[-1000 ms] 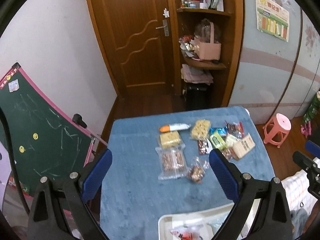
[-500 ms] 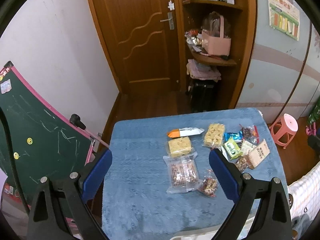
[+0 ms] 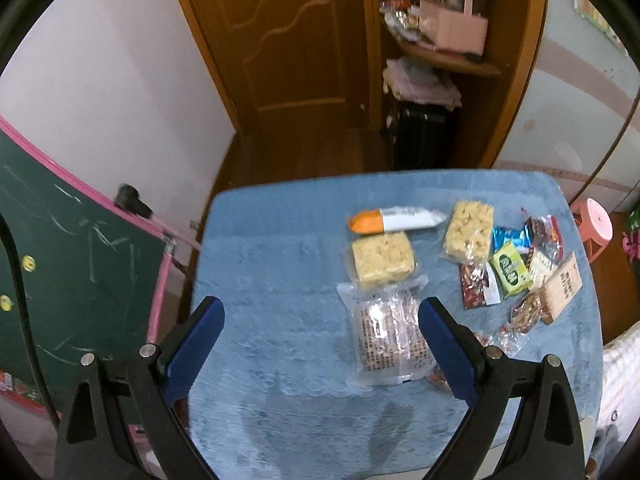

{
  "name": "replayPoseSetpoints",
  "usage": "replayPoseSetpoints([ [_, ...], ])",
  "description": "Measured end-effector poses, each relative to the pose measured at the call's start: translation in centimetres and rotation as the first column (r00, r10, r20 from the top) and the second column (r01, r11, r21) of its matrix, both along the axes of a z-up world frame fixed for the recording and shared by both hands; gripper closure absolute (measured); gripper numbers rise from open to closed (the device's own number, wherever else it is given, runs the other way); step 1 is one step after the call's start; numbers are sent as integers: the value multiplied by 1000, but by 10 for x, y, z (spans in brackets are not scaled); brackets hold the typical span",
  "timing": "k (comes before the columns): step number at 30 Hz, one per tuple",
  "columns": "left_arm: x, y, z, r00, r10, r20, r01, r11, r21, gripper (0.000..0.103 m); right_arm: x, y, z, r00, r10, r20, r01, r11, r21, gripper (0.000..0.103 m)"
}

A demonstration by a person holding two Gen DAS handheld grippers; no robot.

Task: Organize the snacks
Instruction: 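Move left tool to the clear bread loaf while right approaches brown paper bag, then grasp the clear bread loaf with left tool while right grasps brown paper bag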

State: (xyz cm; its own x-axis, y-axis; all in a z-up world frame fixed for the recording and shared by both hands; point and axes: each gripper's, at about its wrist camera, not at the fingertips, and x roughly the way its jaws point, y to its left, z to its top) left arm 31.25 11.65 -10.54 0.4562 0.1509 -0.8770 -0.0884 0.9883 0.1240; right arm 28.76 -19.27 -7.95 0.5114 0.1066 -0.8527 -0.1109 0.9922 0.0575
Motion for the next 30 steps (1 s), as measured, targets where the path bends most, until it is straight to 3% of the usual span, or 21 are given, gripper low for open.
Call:
replayPoseSetpoints([
  [10, 21, -6, -68, 990, -8, -141, 0, 998, -55, 6, 35, -9, -73, 986, -48, -159, 50, 999, 5, 31],
  [14, 29, -12, -95, 981, -13, -196, -3, 997, -81, 6, 55, -26, -106, 961, -94, -259, 100, 995, 13, 31],
  [22, 41, -19, -131, 968, 6, -252, -39, 991, -125, 6, 68, -73, -161, 861, -266, -434, 323, 944, 61, 31],
  [27, 49, -23, -139, 965, 4, -262, -43, 989, -144, 6, 64, -84, -187, 792, -321, -520, 446, 885, 132, 31],
  [30, 55, -25, -144, 963, 5, -269, -47, 987, -152, 6, 62, -89, -199, 757, -350, -552, 525, 829, 193, 31],
])
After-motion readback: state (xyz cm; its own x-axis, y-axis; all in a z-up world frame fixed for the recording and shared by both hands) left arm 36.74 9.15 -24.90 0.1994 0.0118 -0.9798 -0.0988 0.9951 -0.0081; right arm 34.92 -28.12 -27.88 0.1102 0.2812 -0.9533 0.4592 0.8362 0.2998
